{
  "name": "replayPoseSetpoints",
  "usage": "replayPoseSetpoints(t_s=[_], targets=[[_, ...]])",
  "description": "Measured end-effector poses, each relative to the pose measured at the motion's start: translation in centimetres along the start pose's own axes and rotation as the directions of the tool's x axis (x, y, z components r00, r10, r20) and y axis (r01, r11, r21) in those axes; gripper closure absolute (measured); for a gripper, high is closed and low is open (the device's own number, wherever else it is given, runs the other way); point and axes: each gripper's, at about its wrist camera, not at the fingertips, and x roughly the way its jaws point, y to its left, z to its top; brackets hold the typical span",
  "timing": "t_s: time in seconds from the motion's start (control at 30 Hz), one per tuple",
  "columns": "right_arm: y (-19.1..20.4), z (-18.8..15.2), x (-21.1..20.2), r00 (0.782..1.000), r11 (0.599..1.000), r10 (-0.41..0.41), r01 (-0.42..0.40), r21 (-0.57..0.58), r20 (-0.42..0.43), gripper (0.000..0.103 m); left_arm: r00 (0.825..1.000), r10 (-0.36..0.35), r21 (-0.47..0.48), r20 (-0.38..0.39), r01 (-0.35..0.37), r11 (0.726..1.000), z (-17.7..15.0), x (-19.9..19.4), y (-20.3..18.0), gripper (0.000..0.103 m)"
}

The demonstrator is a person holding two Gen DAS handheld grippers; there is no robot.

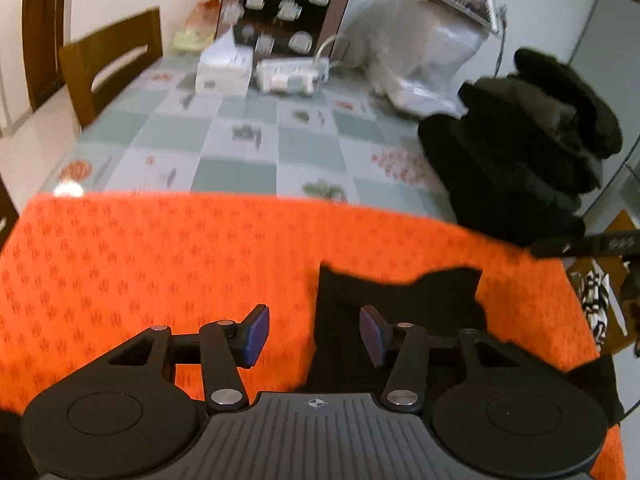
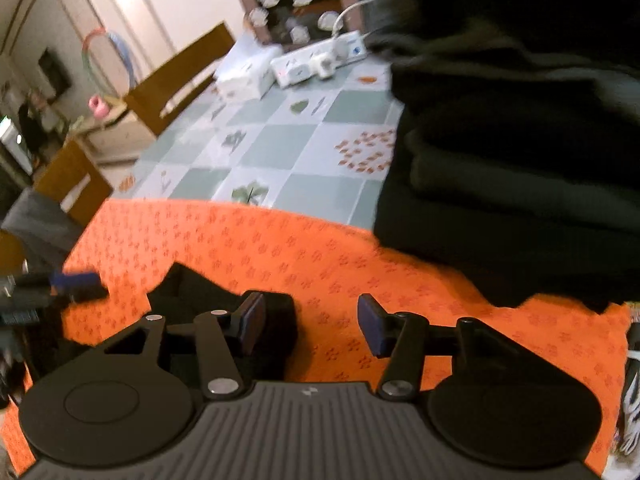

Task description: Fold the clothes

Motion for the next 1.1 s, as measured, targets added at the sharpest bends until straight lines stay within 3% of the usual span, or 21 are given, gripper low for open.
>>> replayPoseSetpoints(t_s=[0.3,0.53,0.57,0.6,0.8,0.93,1.0,1.1], targets=[[1.9,-4.4,2.9,0.998,0.993,0.045,-0.049,-0.104,-0.047,0.045,0.998,0.007,0.038,-0.069,-0.004,0.999,-1.1,4.0,-1.1,0.052],[3.5,-3.3,6.6,1.0,0.984,0.027,-0.026,-0.176,0.0,0.046,0.997,0.016,0.08,-0.071,-0.01,0.997,-0.6,6.1,-2.5,0.052],[3.4,-3.1,7.0,0.999,0.984,0.034,-0.034,-0.174,-0.004,0.054,0.997,0.022,0.076,-0.07,-0.016,0.997,-0.5,6.3,-2.6,0.052],[3.2,-2.9,7.4,0.999,0.984,0.045,-0.047,-0.169,-0.016,0.096,0.997,0.042,0.075,-0.071,-0.037,0.996,-0.5,6.6,-2.6,0.054],[1.5,-2.8,7.8,0.999,0.995,-0.031,0.032,-0.095,0.005,0.096,0.989,0.139,0.032,-0.039,-0.138,0.99,0.1,7.2,-2.4,0.072],[1.4,-3.3,8.4,0.998,0.995,-0.057,0.058,-0.085,0.007,0.095,0.985,0.169,0.0,-0.031,-0.169,0.986,0.2,7.3,-2.3,0.074],[1.5,-3.3,8.1,0.997,0.994,-0.074,0.075,-0.084,0.012,0.09,0.985,0.17,-0.002,-0.026,-0.17,0.985,0.2,7.2,-2.4,0.075],[1.6,-3.3,6.5,0.996,0.992,-0.082,0.086,-0.088,0.044,0.084,0.994,0.112,-0.059,0.009,-0.112,0.992,0.3,5.9,-1.6,0.074]])
